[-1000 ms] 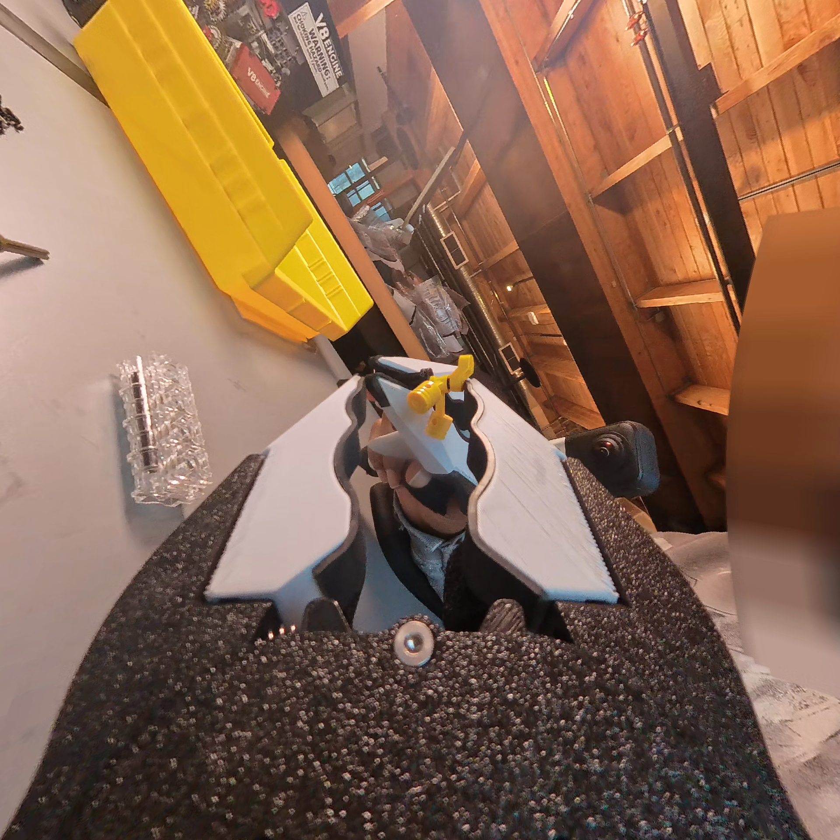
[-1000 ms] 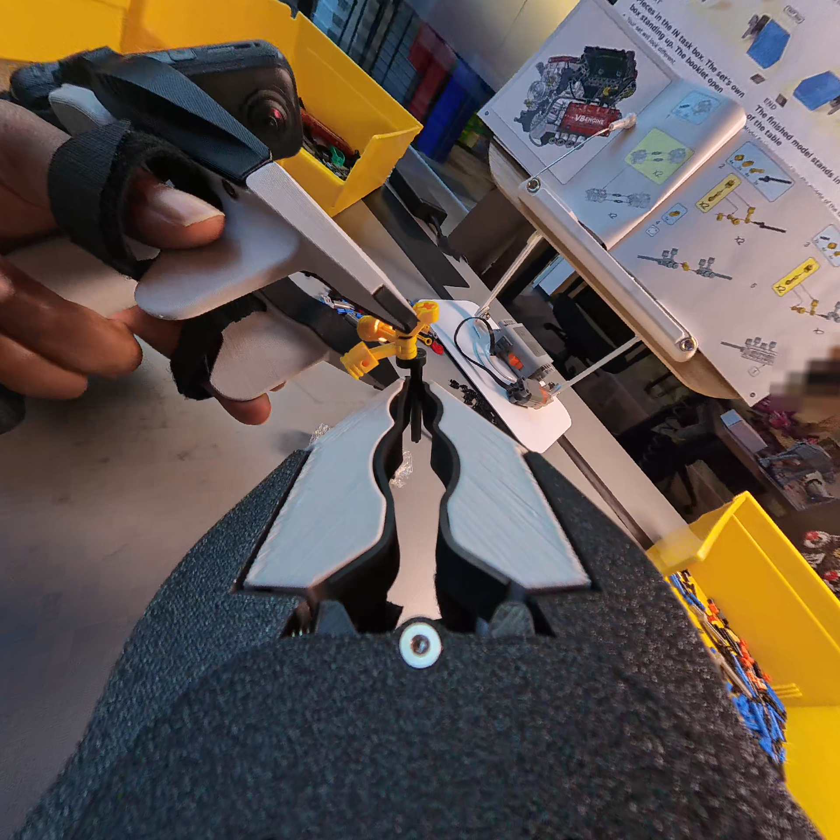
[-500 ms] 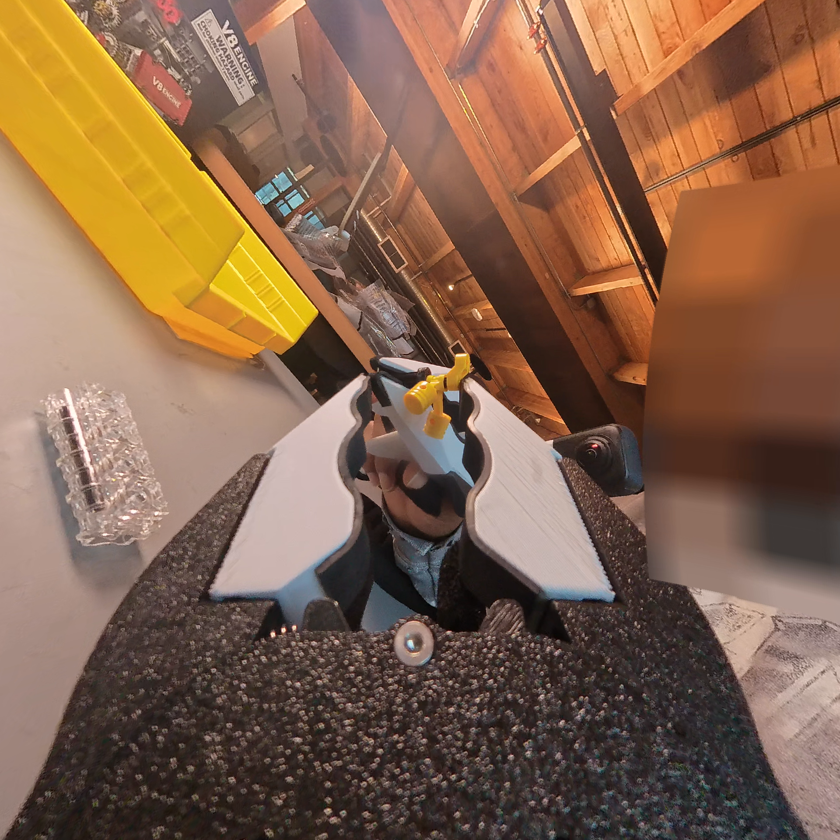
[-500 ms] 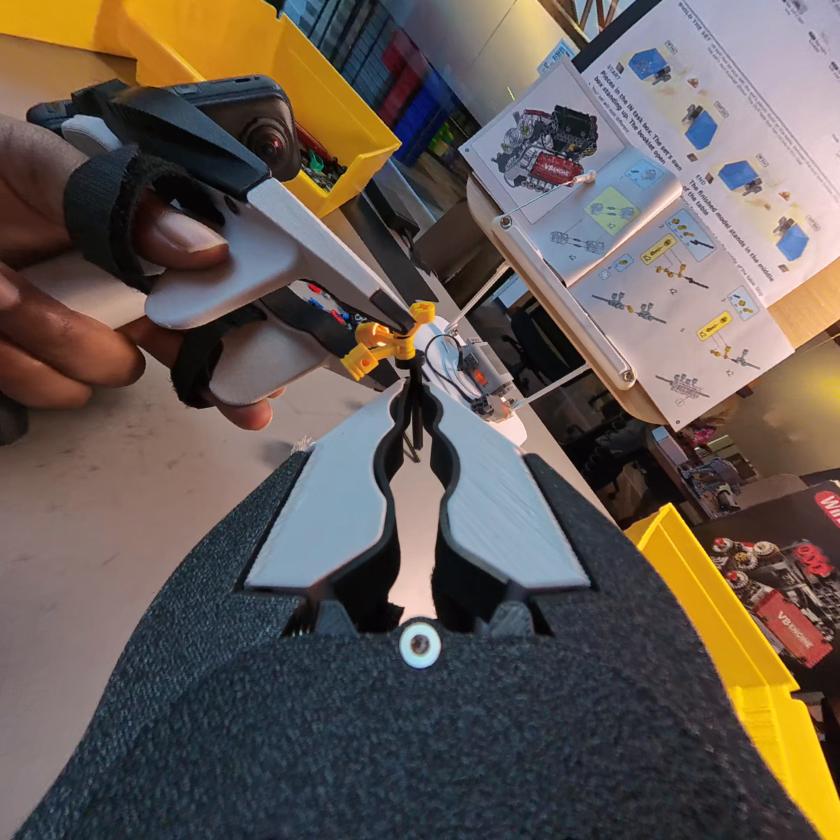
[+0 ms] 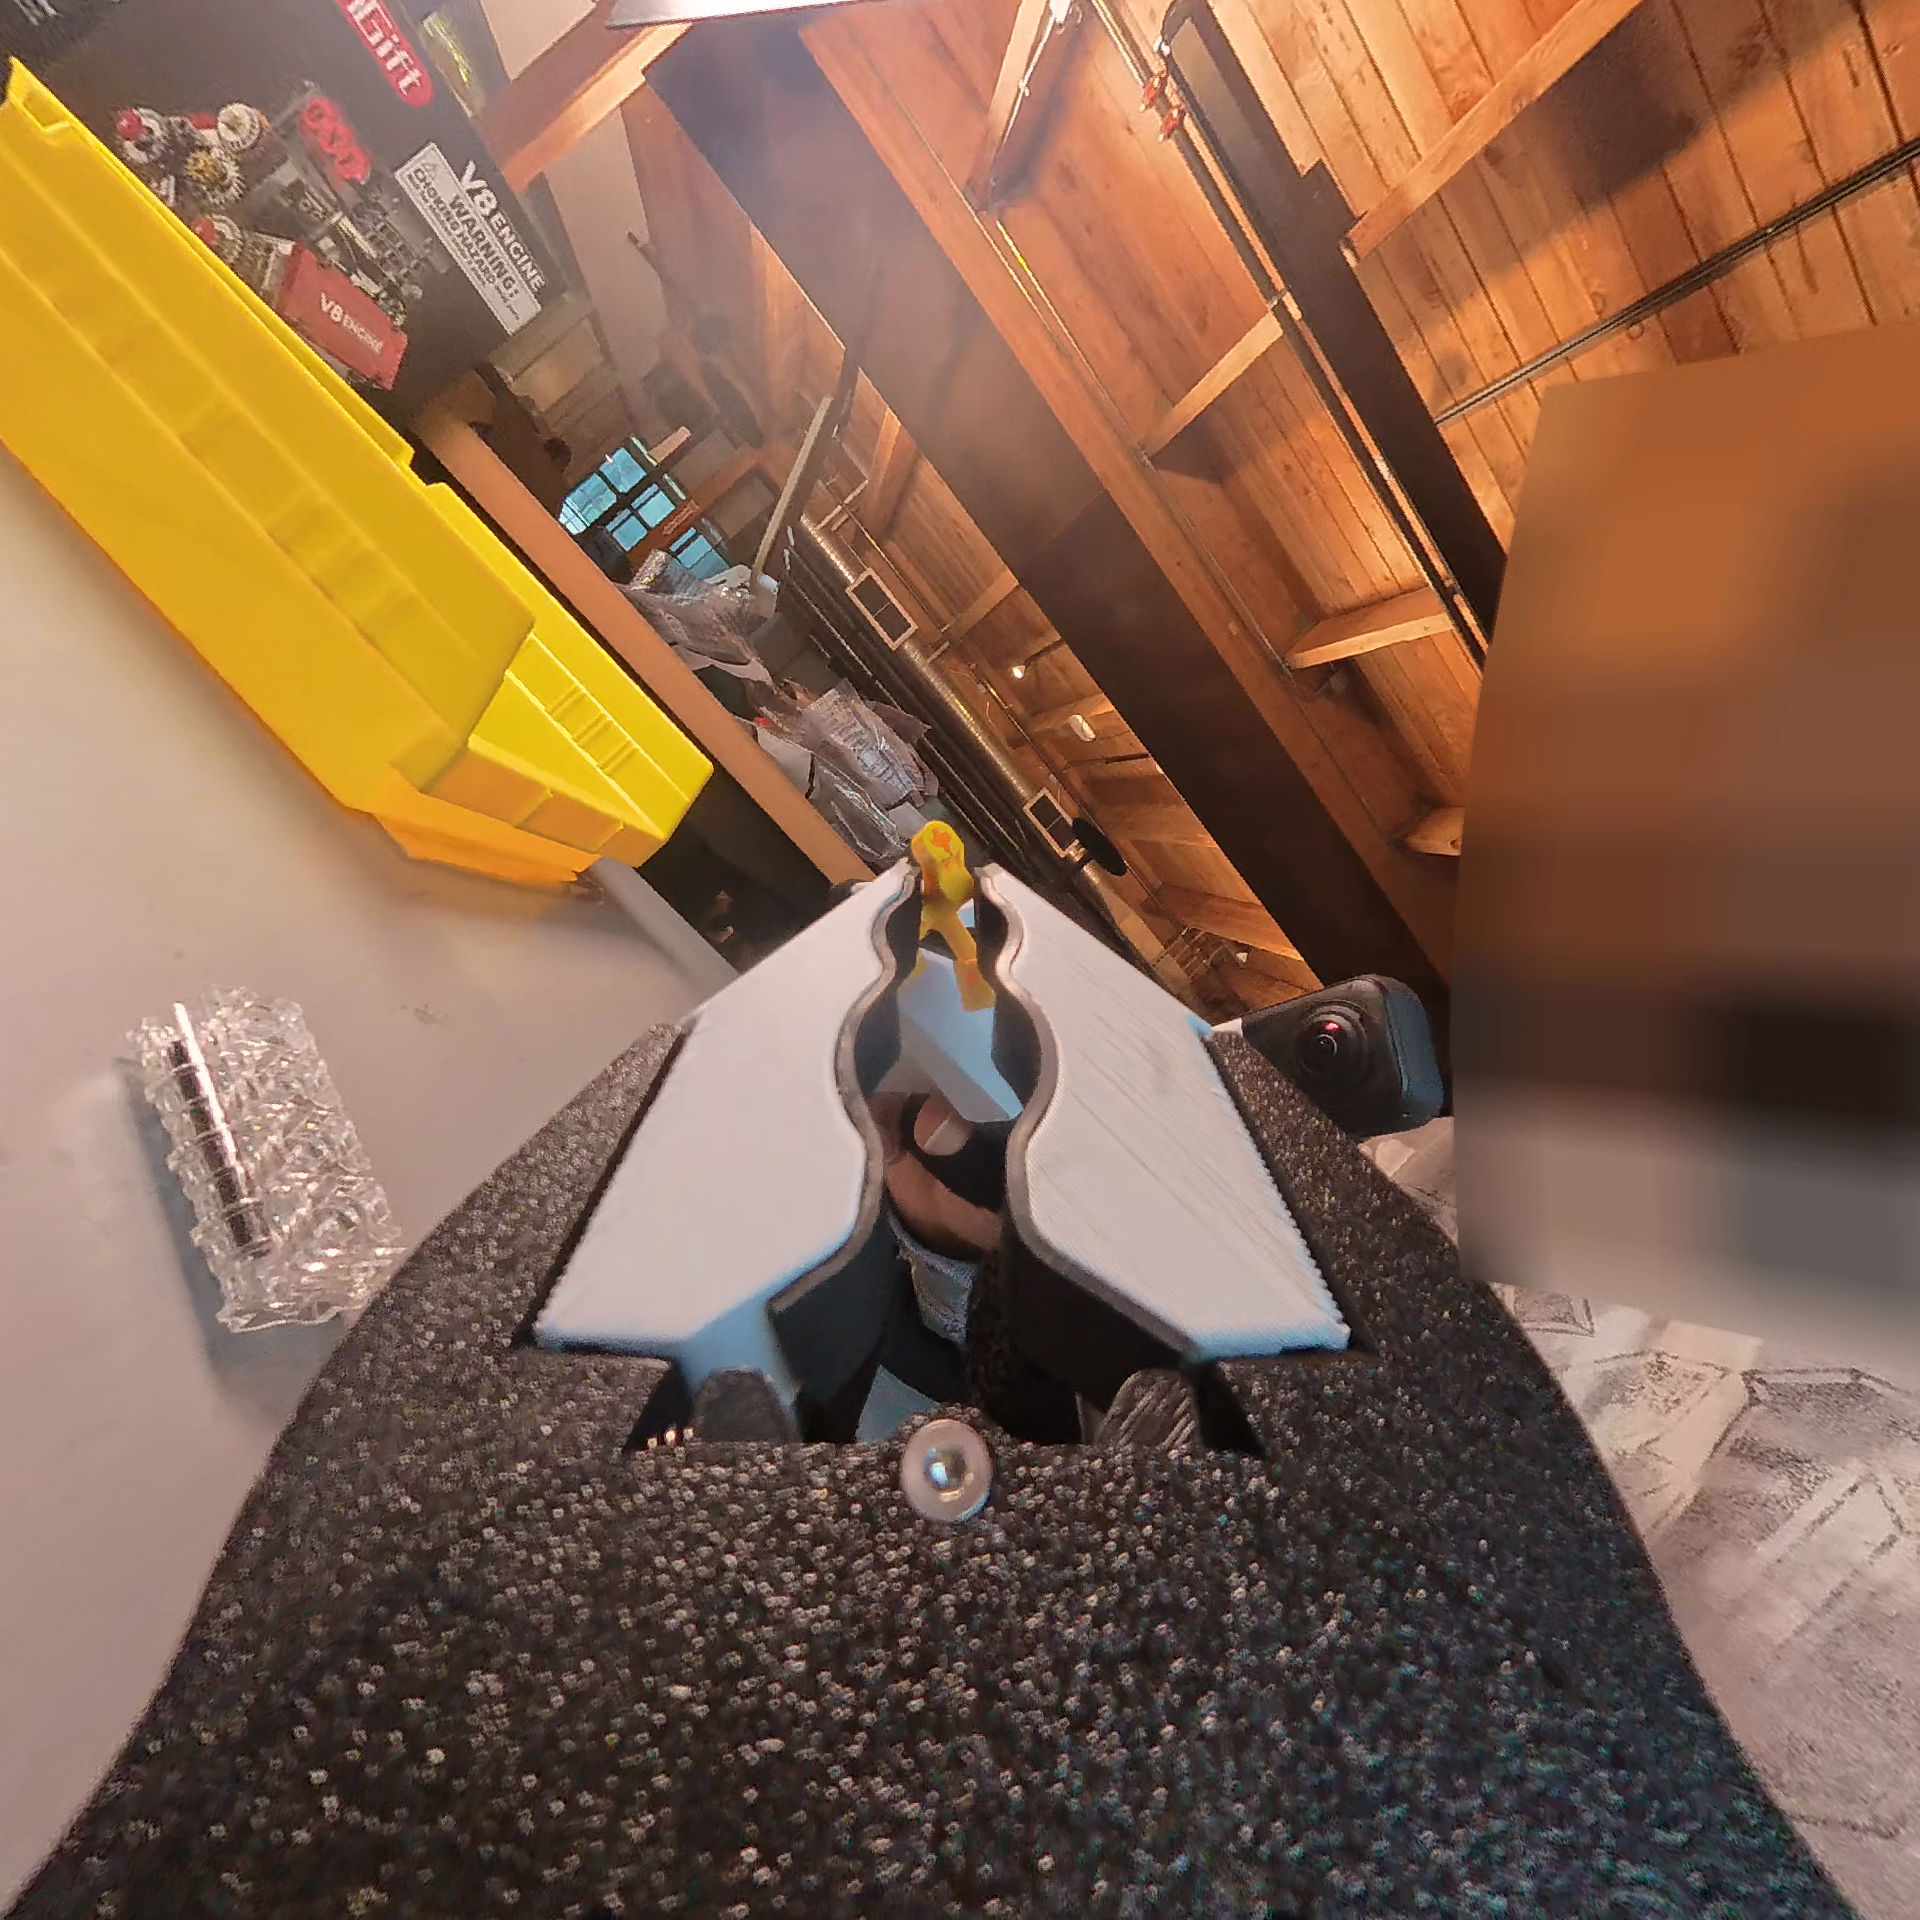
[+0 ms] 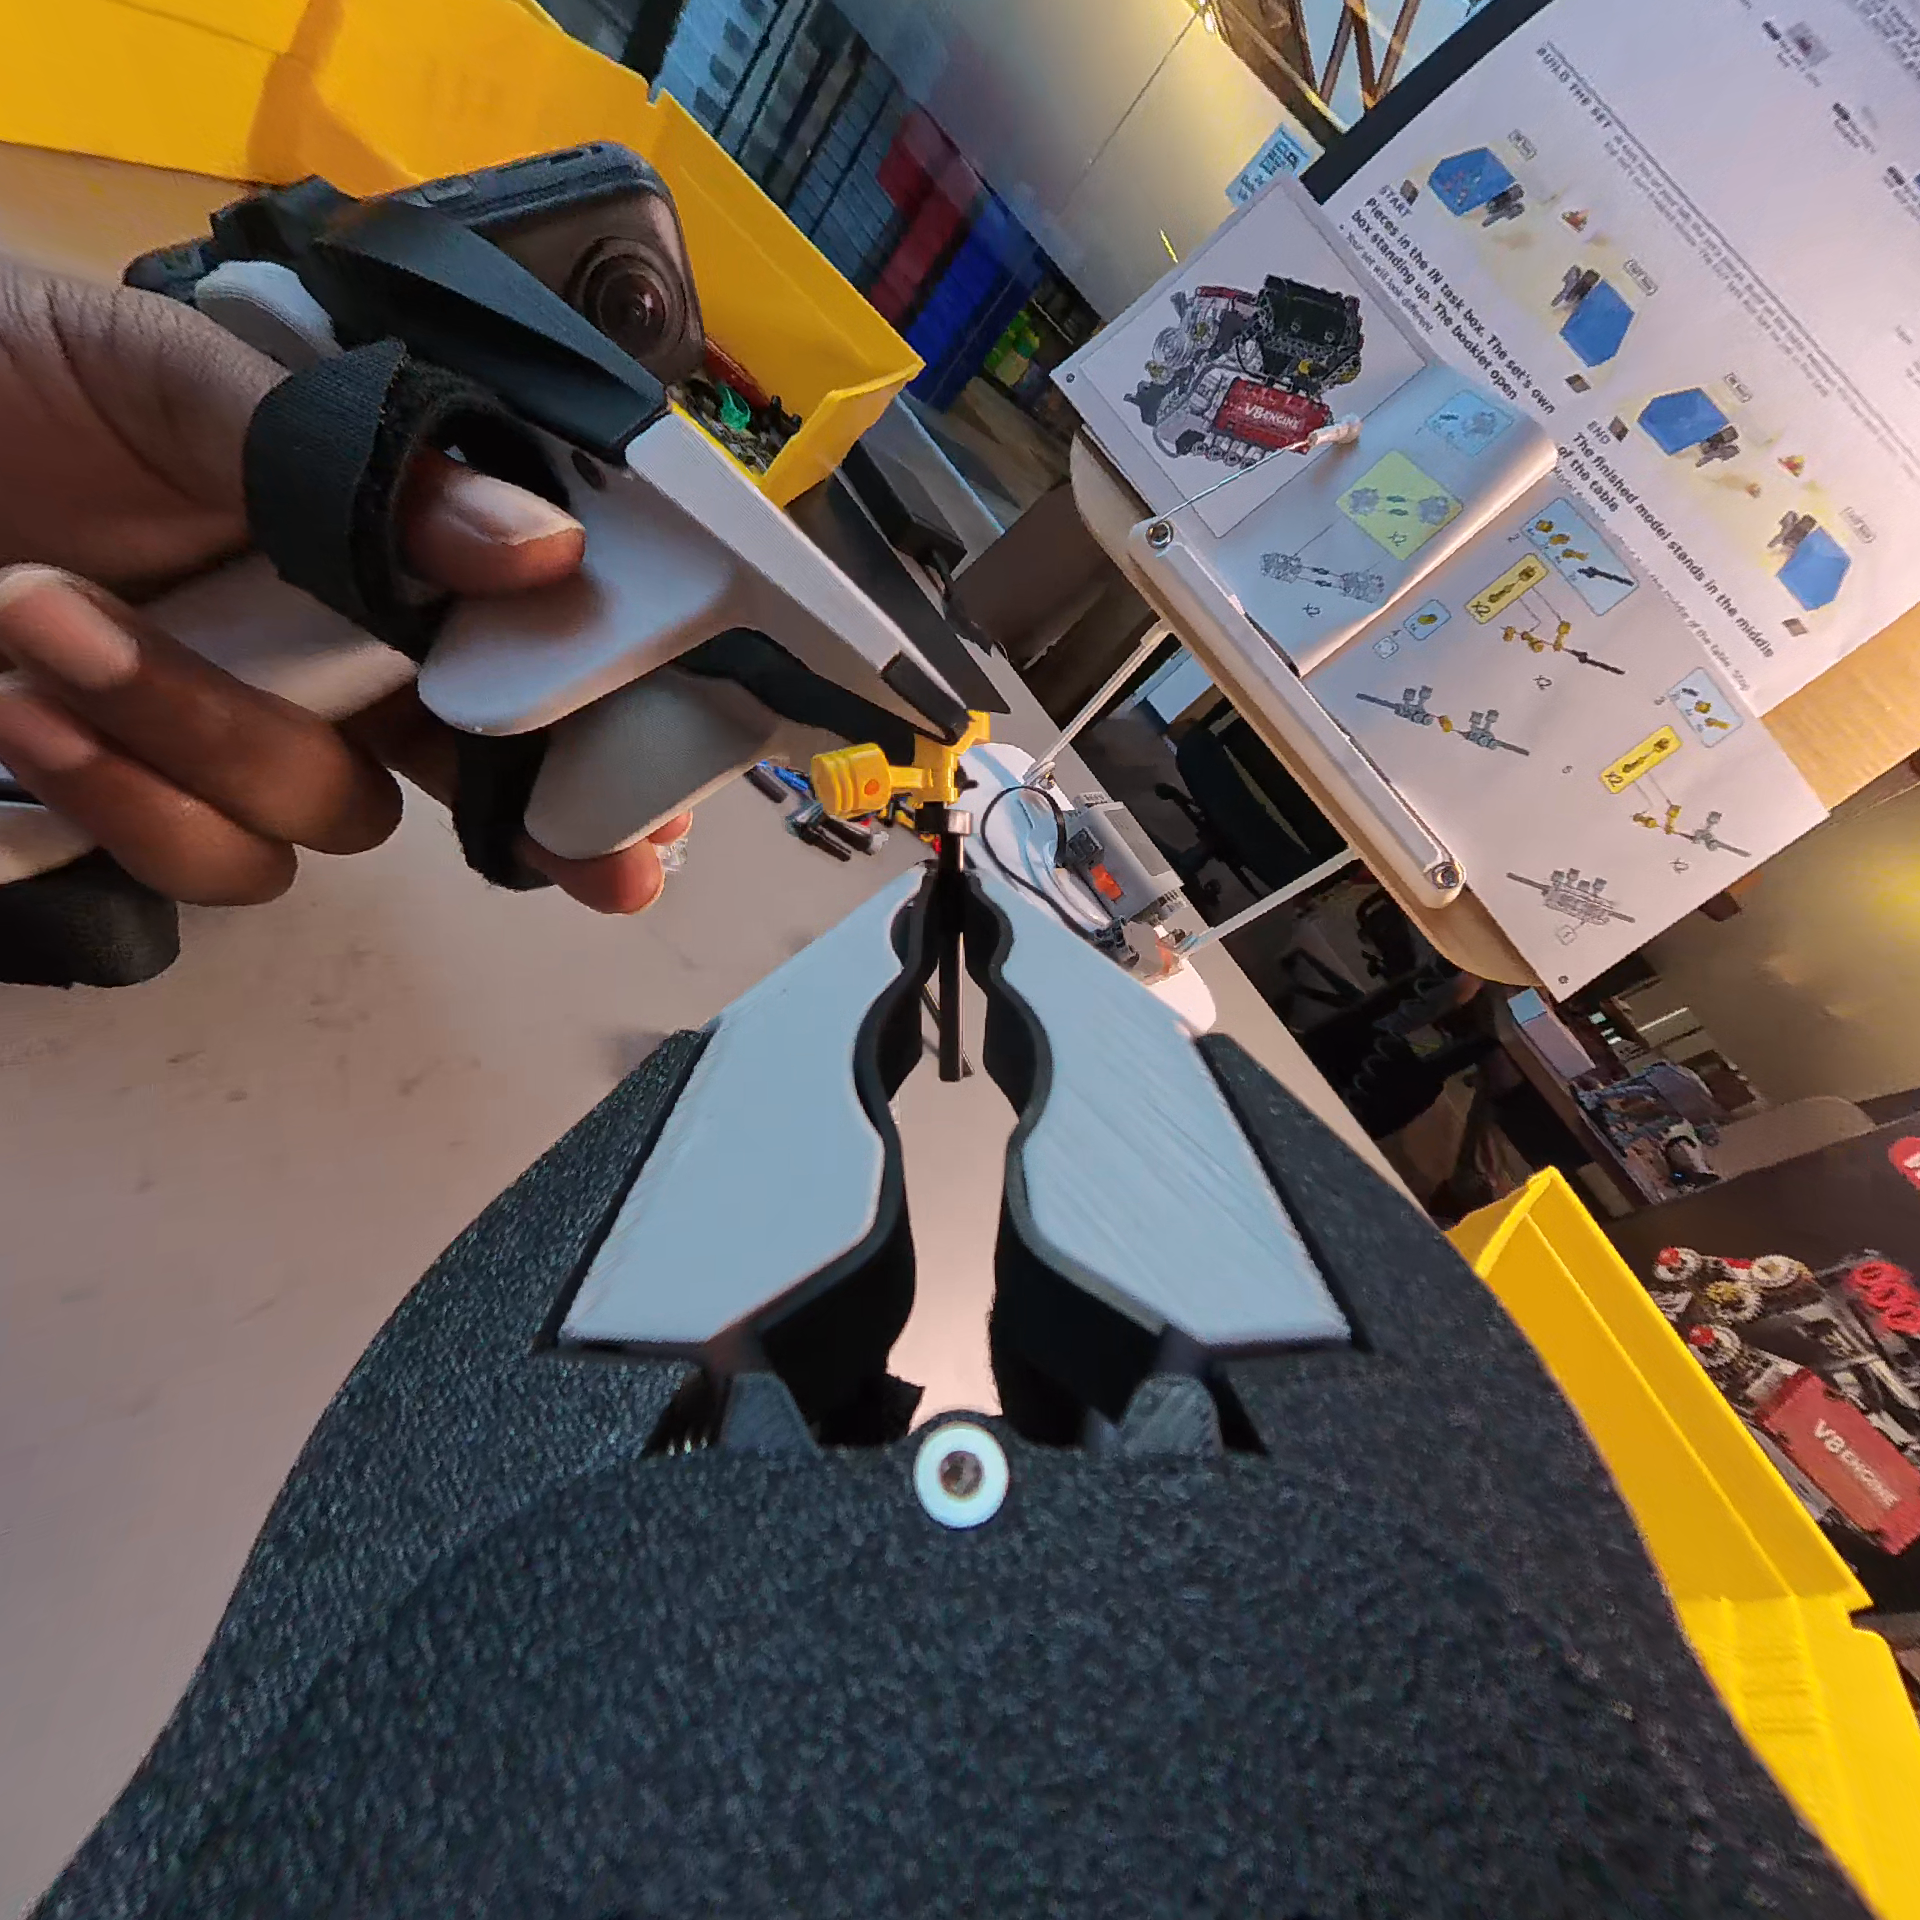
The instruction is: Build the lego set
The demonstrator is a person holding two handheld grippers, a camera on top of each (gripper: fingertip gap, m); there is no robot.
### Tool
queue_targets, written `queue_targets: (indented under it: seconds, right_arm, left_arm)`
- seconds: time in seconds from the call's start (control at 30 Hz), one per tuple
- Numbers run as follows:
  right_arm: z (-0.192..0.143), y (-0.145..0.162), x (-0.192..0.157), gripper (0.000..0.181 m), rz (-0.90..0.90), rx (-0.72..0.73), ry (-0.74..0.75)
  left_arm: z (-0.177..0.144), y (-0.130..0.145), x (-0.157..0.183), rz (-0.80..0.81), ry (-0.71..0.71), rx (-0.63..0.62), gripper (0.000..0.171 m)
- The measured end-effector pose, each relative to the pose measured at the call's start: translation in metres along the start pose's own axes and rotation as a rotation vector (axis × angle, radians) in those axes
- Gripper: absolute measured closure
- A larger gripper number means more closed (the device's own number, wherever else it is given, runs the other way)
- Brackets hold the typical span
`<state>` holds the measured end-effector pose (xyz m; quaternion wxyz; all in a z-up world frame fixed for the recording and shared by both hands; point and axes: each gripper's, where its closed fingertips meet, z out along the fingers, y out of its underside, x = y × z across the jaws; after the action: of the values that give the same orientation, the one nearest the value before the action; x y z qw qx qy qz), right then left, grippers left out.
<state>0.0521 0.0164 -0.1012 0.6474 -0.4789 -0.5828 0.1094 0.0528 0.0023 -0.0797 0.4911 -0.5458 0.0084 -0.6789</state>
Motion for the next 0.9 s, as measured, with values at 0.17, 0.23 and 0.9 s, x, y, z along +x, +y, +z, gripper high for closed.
queue_targets:
  seconds: [0.17, 0.23, 0.9]
  right_arm:
    - [0.000, 0.002, 0.003, 0.179, 0.018, 0.005, 0.007]
    - [-0.001, 0.004, 0.005, 0.179, 0.023, 0.003, 0.012]
    - [0.014, -0.001, -0.032, 0.178, -0.357, 0.023, 0.023]
  left_arm:
    - [-0.001, -0.004, -0.001, -0.012, 0.002, 0.032, 0.149]
    - [-0.003, -0.006, -0.003, 0.003, -0.025, 0.029, 0.143]
    - [-0.044, 0.014, -0.015, 0.206, -0.393, -0.406, 0.152]
